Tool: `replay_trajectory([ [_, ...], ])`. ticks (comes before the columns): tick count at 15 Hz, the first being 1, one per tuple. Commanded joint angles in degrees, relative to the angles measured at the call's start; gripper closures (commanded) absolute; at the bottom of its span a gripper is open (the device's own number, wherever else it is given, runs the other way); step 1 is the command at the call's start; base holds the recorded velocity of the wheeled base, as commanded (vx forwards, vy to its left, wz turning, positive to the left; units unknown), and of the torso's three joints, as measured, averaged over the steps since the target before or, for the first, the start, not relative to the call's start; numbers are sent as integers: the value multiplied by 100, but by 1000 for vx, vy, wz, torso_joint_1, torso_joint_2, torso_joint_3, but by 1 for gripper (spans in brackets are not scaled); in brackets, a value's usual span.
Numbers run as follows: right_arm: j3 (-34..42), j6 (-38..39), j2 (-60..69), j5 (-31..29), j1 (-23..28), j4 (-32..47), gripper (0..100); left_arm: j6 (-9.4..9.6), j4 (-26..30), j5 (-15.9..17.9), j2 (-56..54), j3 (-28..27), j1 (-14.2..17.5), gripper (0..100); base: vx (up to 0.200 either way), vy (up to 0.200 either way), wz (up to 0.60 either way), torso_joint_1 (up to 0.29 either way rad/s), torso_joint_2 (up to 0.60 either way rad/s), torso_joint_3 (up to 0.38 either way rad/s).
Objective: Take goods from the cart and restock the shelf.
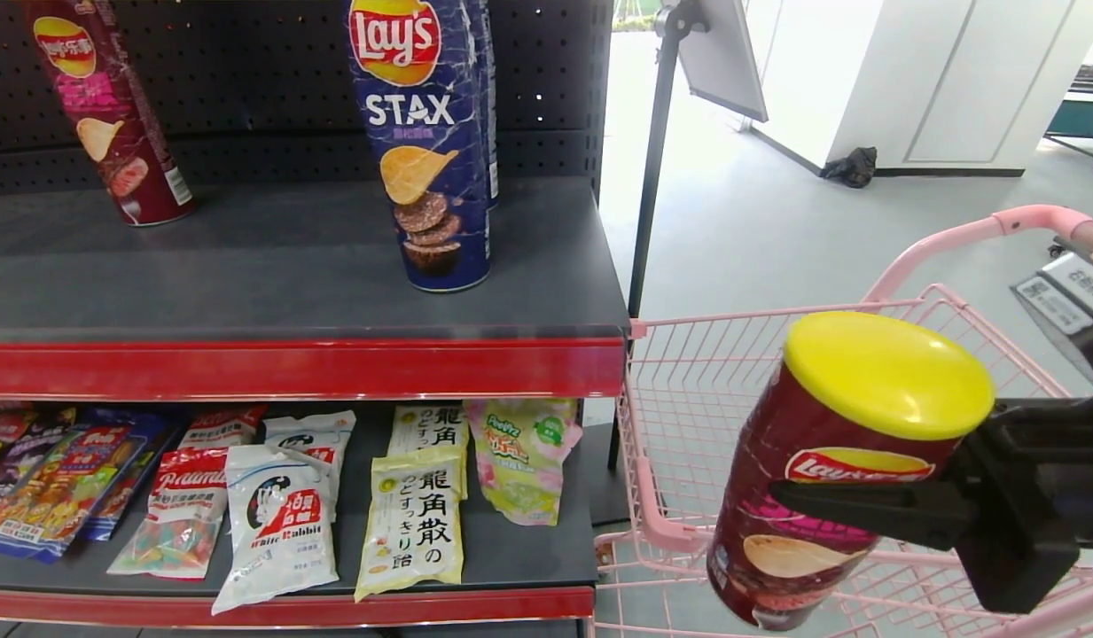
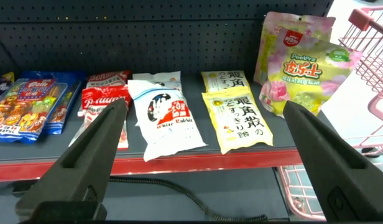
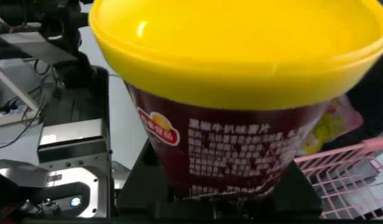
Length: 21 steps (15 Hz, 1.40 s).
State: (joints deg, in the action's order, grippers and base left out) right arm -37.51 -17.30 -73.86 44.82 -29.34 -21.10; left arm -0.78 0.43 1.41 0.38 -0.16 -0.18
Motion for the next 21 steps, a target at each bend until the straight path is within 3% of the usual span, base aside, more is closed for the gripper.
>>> replay_trajectory([
  [1,-28,-19,-155,-18,-177,-8,100,-1,1,-1,6,-2,1,0,0,0,0,0,0,0],
  [6,148,-54,-137,-26,-300,-8,100,-1,1,-1,6,7,1,0,0,0,0,66,-199,-122],
  [21,95,-54,-5,-53,-239,-8,100,-1,1,-1,6,-2,1,0,0,0,0,217,-538,-321],
])
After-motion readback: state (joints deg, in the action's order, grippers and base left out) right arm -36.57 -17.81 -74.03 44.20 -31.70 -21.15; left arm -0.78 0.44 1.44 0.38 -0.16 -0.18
